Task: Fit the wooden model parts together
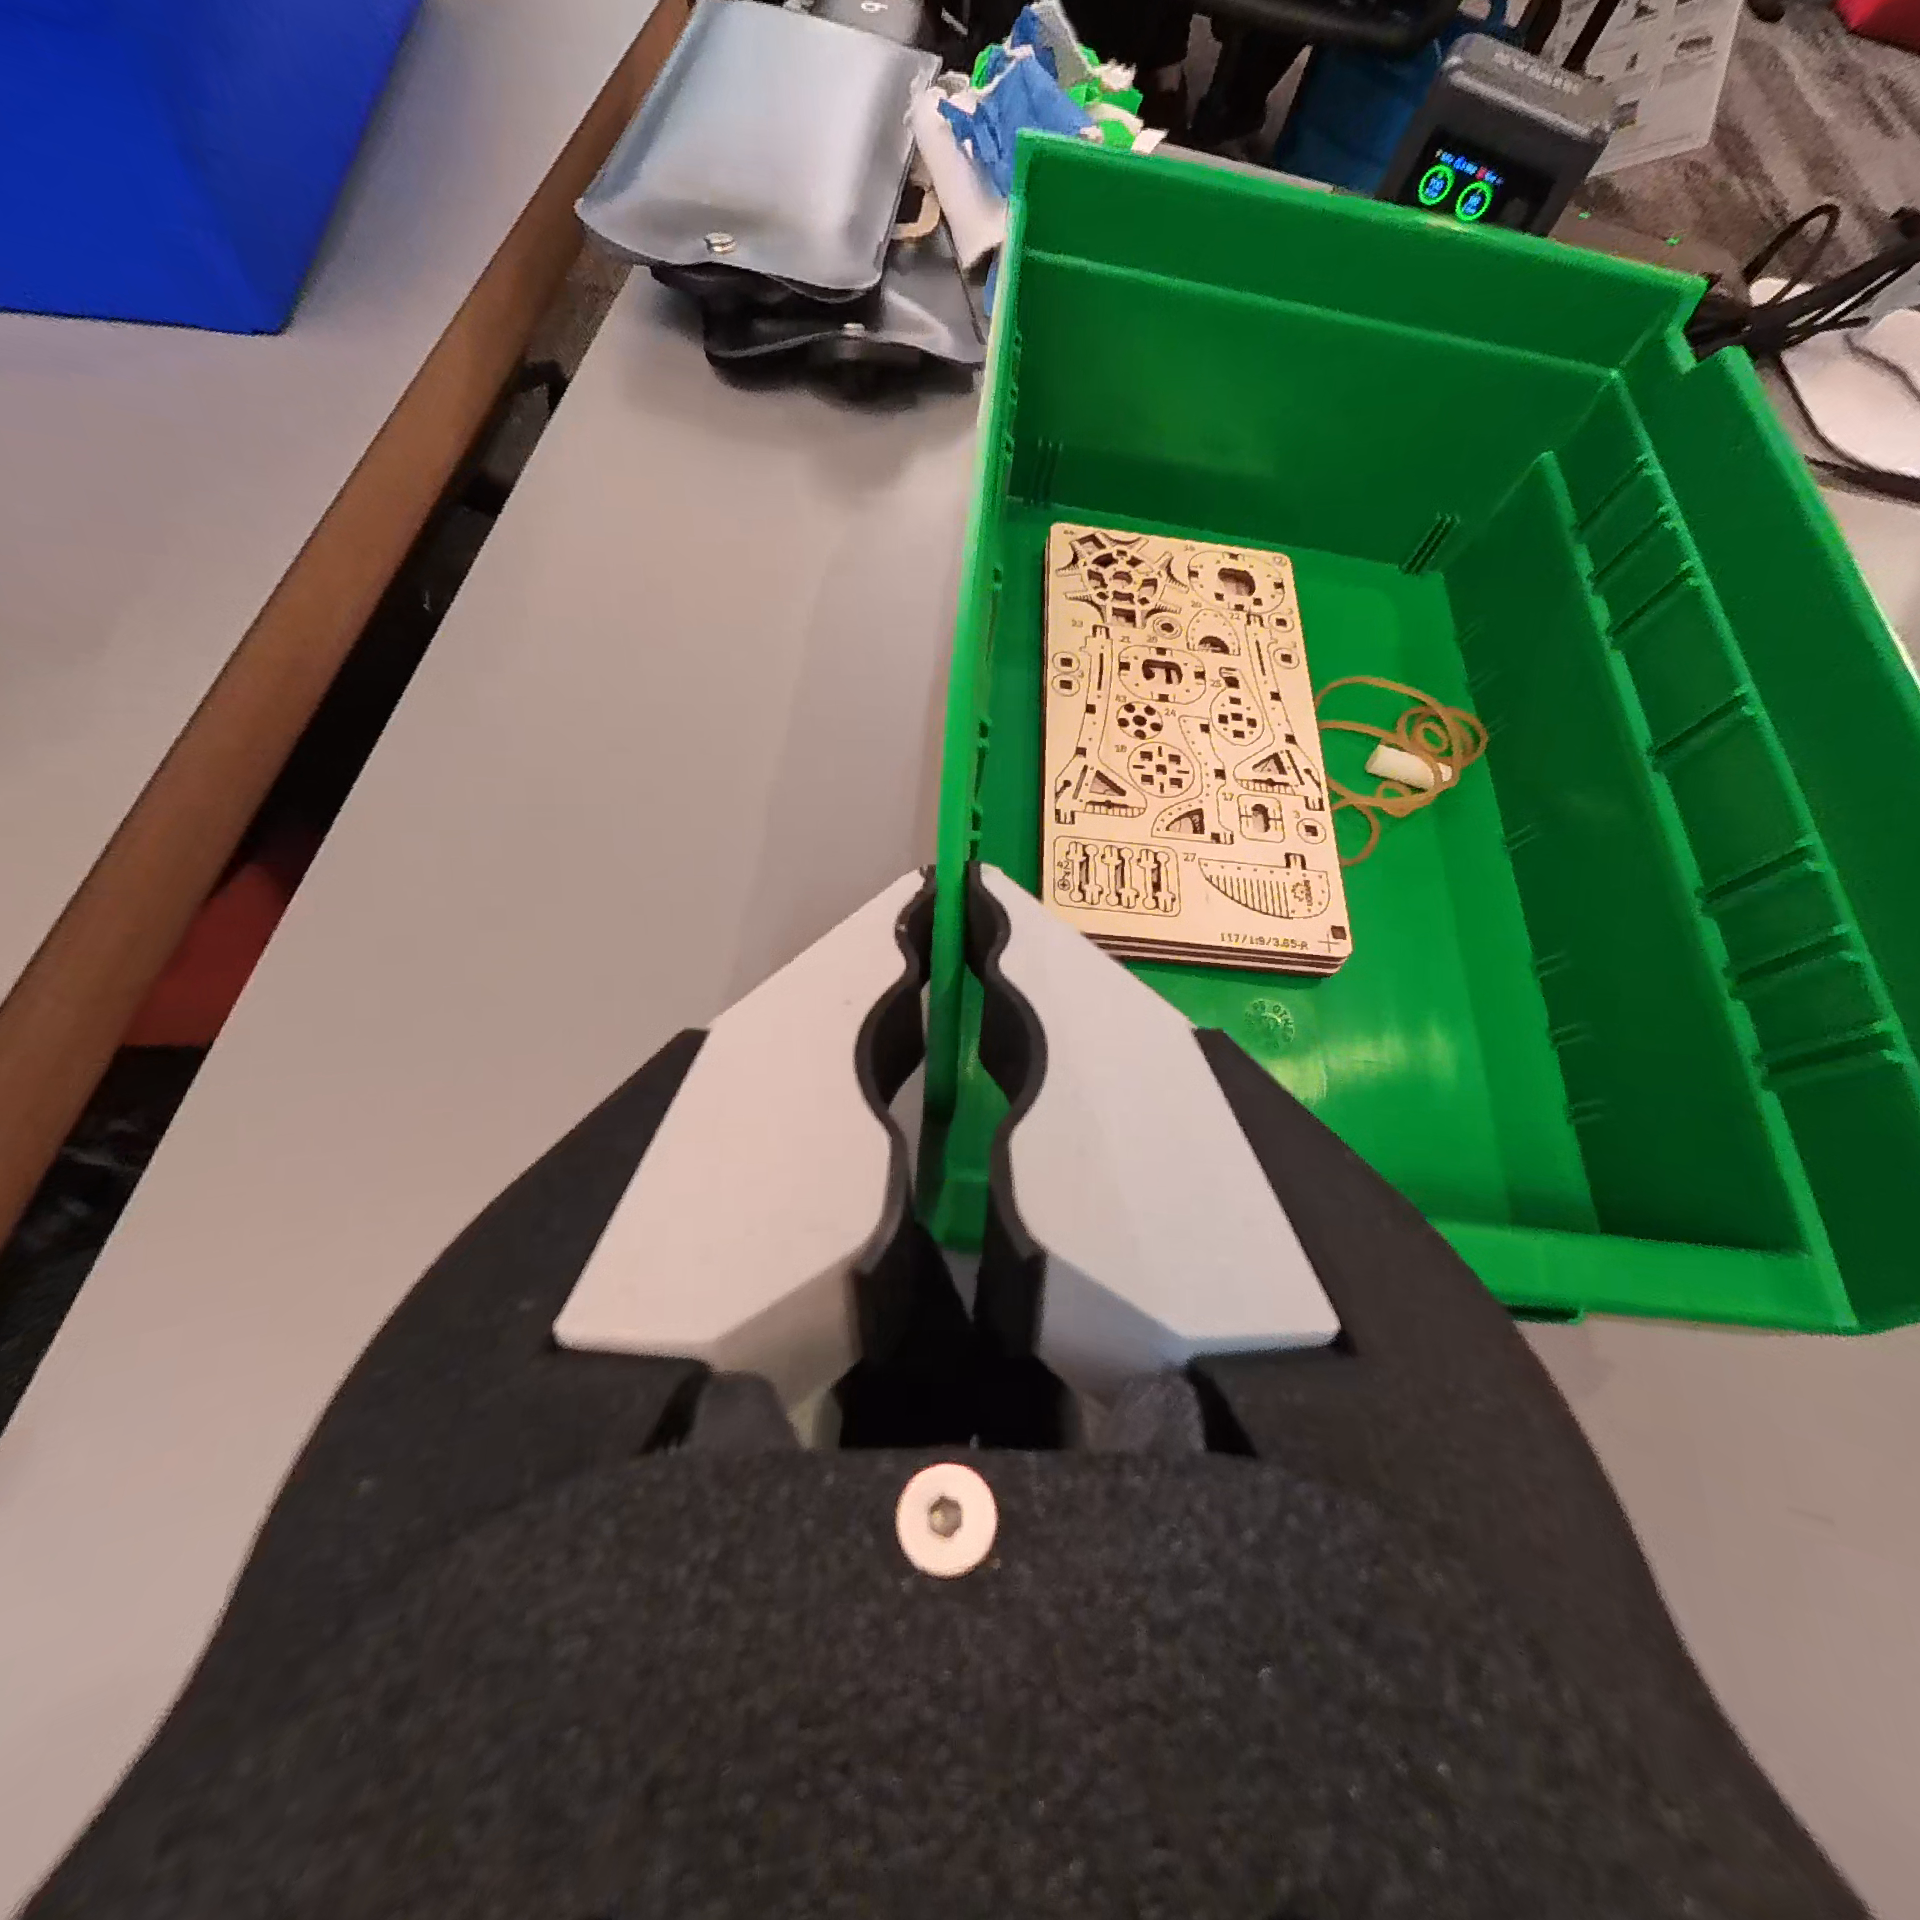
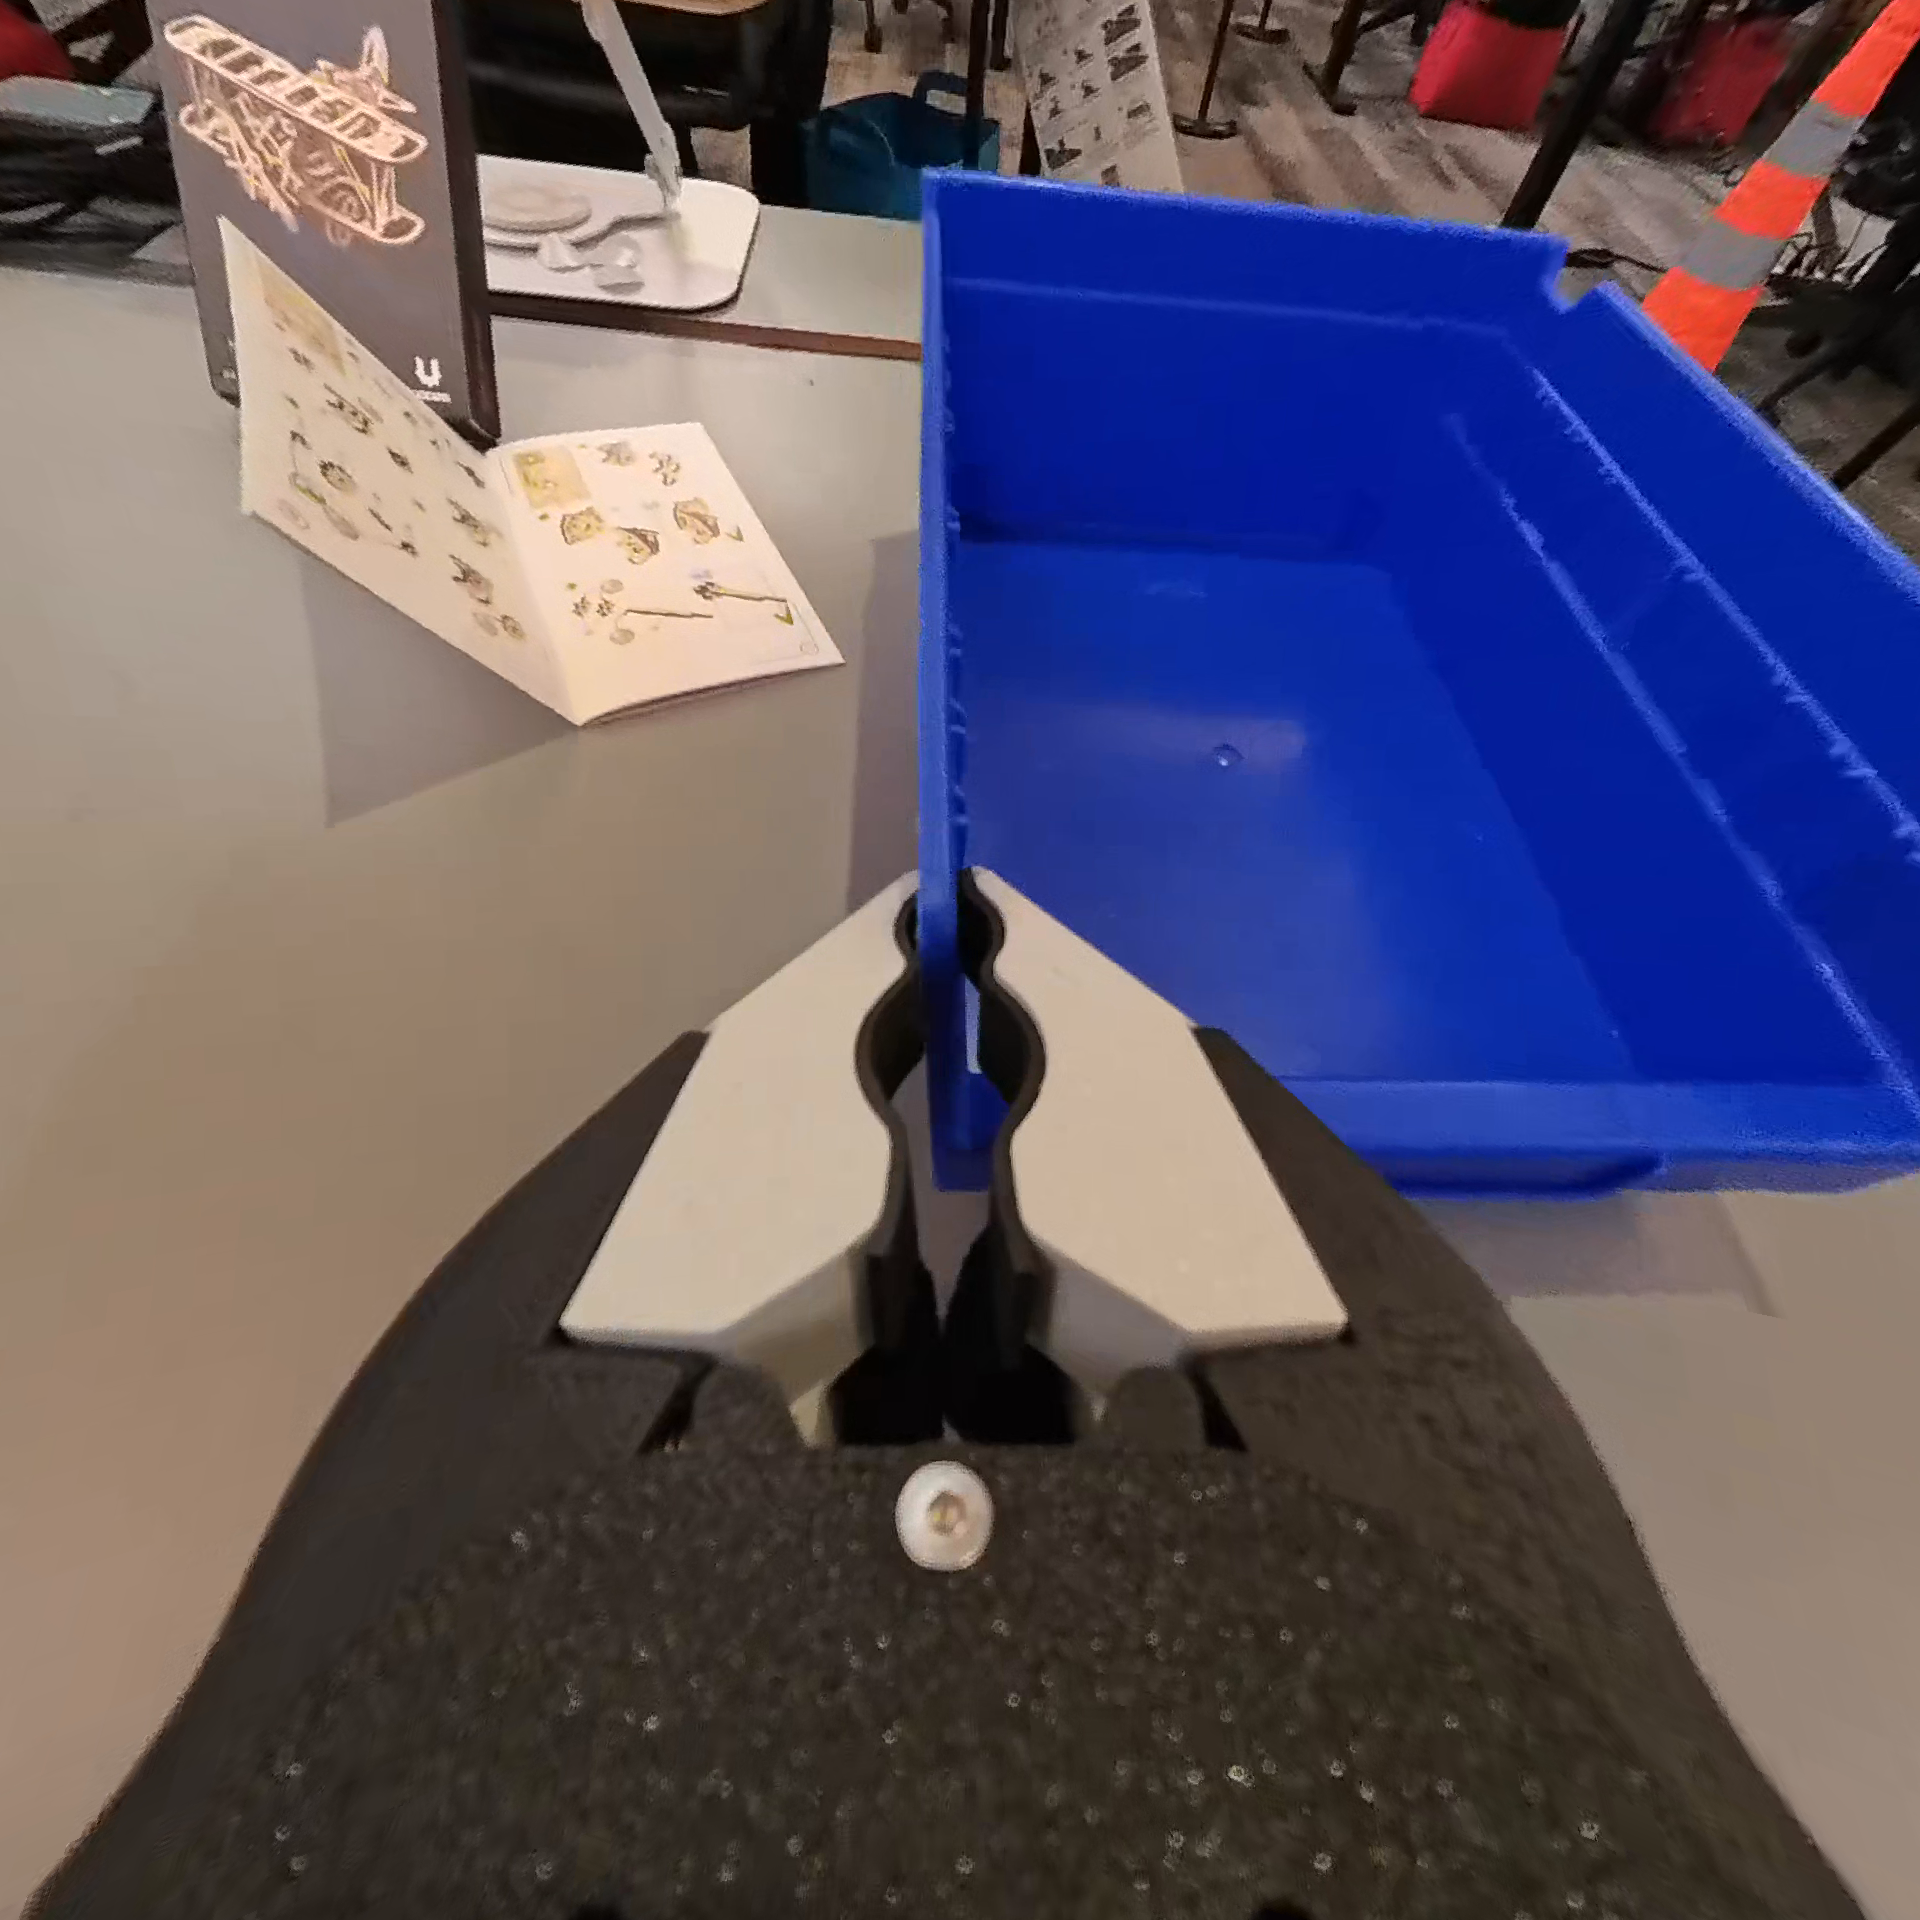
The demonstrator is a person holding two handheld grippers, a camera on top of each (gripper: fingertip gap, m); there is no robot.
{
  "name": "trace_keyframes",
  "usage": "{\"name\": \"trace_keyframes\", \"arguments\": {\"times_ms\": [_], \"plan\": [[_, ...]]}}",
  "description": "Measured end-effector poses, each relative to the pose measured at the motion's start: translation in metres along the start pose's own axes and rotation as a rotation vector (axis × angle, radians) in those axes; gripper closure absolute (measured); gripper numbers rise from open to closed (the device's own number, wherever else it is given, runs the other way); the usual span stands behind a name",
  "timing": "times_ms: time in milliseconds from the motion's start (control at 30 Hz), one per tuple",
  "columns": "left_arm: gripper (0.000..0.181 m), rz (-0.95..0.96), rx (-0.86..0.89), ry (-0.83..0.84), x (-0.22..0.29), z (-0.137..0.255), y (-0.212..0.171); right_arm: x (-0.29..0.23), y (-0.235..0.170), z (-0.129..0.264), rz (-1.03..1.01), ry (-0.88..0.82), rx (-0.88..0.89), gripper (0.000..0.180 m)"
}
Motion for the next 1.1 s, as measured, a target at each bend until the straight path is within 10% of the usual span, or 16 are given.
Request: {"name": "trace_keyframes", "arguments": {"times_ms": [400,733,1100], "plan": [[0.149,-0.102,0.191,-0.026,0.058,0.096,-0.010,-0.001,0.002,0.073,0.072,0.093,0.055,0.143],[0.152,-0.136,0.051,-0.343,0.171,0.190,-0.164,-0.018,-0.080,0.188,0.091,0.232,0.008,0.132],[0.151,-0.292,0.000,-0.333,0.162,0.331,-0.250,-0.028,-0.160,0.343,0.092,0.381,-0.079,0.132]]}}
Point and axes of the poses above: each gripper's, where its closed fingertips meet, z back along the fingers, y out of its top, x = y × z across the jaws, the point moved 9 cm from there along z, back along the fingers, and after that the axes turned 3 degrees about z, right-handed, at the moved point
